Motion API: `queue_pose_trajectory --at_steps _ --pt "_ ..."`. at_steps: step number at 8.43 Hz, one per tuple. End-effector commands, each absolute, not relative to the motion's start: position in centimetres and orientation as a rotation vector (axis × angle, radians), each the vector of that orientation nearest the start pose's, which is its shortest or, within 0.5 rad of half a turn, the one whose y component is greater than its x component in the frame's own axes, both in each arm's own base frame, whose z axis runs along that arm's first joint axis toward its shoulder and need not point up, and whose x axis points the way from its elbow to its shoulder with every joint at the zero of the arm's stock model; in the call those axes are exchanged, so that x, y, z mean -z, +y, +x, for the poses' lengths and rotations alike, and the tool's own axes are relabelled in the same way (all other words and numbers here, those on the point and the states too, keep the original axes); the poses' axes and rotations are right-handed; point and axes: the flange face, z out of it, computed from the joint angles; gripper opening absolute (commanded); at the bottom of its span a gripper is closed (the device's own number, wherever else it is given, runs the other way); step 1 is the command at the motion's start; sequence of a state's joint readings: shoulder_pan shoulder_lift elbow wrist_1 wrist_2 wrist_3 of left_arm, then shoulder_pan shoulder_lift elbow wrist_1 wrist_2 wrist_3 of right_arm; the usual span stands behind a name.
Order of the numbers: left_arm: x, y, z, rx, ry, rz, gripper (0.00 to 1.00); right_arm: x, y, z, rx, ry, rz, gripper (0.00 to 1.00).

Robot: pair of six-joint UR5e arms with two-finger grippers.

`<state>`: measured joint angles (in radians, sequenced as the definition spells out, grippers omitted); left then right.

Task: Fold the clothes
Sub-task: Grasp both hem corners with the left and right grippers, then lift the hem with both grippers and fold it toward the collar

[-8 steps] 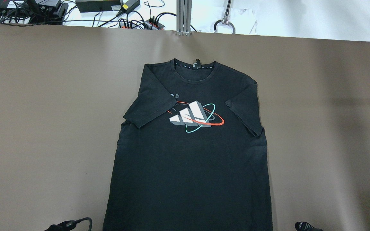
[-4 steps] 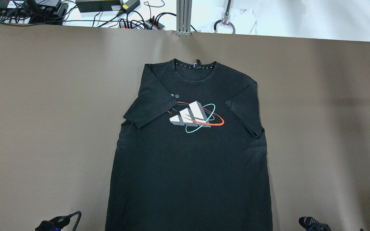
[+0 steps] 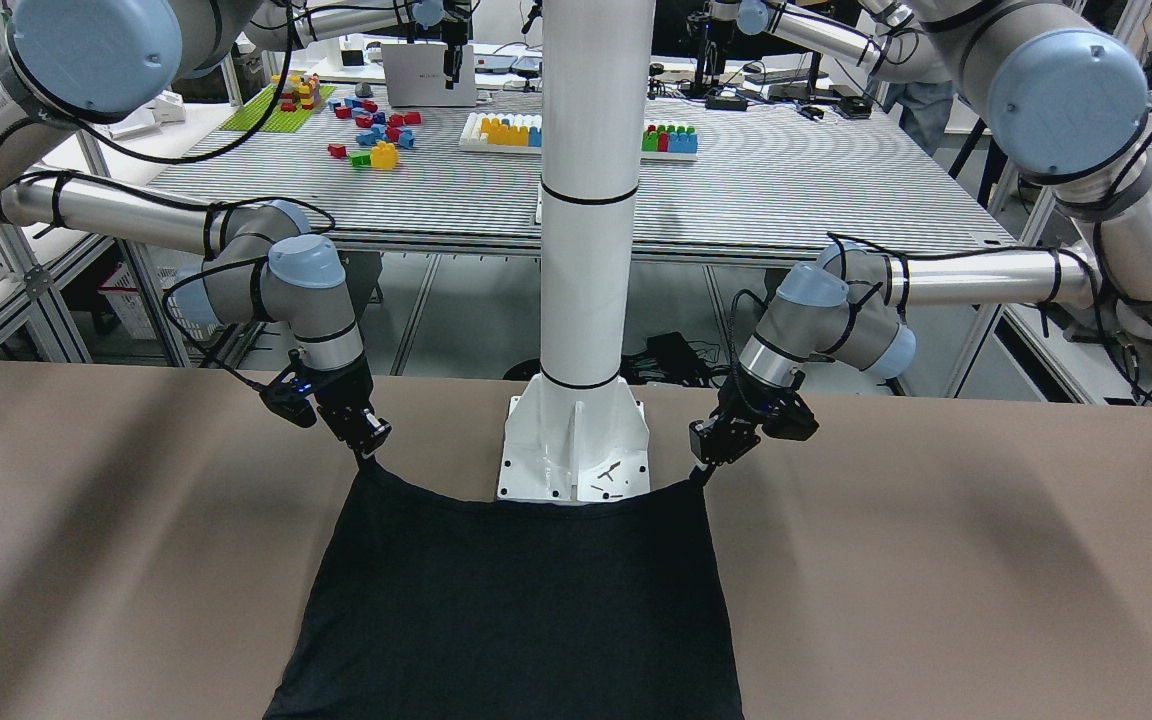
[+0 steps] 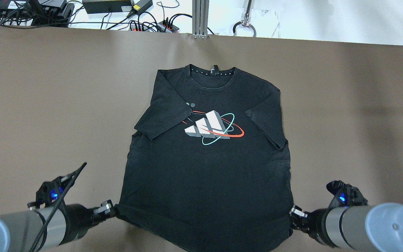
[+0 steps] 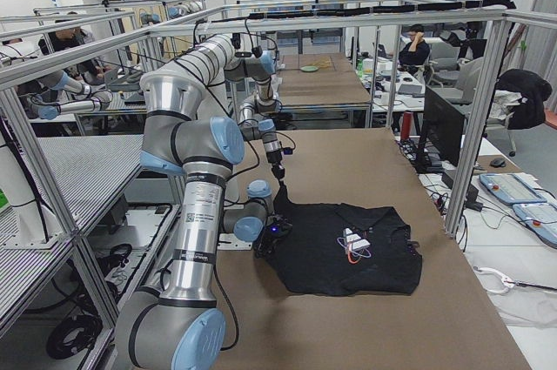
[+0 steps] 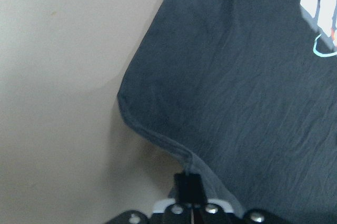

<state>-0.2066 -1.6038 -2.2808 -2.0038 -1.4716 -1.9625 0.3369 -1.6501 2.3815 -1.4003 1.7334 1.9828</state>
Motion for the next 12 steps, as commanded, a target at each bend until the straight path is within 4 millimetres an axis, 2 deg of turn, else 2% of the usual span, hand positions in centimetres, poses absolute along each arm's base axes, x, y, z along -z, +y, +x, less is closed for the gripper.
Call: queue_pose_trajectory --at_steps 1,2,3,4,5,6,7,8,9,11,12 --pt "-23.1 -33.3 37.9 0.604 1.147 0.058 0.00 -28.5 -35.6 -31.2 -0.653 -0.892 -0.177 0.00" --pt "-22.6 -37.4 37.7 0.633 1.142 0.040 0.00 -29.8 -40.2 -29.6 -0.657 -0.882 -0.165 0.00" --pt "-22.0 -40.8 37.9 0.632 1.138 0.050 0.00 -31.2 -43.6 -27.7 -0.615 -0.865 -0.121 0.00" --pt "-22.1 -43.5 37.6 0.652 1.123 0.078 0.00 -32.5 -46.1 -26.4 -0.596 -0.844 -0.081 0.00" --pt "-22.2 -45.7 36.9 0.668 1.113 0.088 0.00 -32.2 -49.0 -26.2 -0.614 -0.840 -0.062 0.00" --pt "-21.8 -48.0 35.4 0.676 1.117 0.083 0.00 -32.2 -51.7 -26.6 -0.636 -0.830 -0.057 0.00" --pt "-21.5 -50.1 34.1 0.687 1.118 0.081 0.00 -32.0 -55.3 -26.2 -0.676 -0.820 -0.047 0.00" --pt "-22.1 -52.8 33.4 0.699 1.096 0.088 0.00 -31.7 -58.8 -26.4 -0.664 -0.801 -0.028 0.00" --pt "-22.1 -55.9 33.9 0.705 1.070 0.106 0.00 -31.8 -61.9 -26.2 -0.655 -0.780 -0.016 0.00" --pt "-22.1 -61.5 37.2 0.713 1.023 0.107 0.00 -32.1 -65.5 -27.9 -0.645 -0.766 -0.007 0.00" --pt "-22.6 -63.6 38.7 0.714 1.025 0.112 0.00 -33.2 -67.1 -28.8 -0.640 -0.784 0.007 0.00"
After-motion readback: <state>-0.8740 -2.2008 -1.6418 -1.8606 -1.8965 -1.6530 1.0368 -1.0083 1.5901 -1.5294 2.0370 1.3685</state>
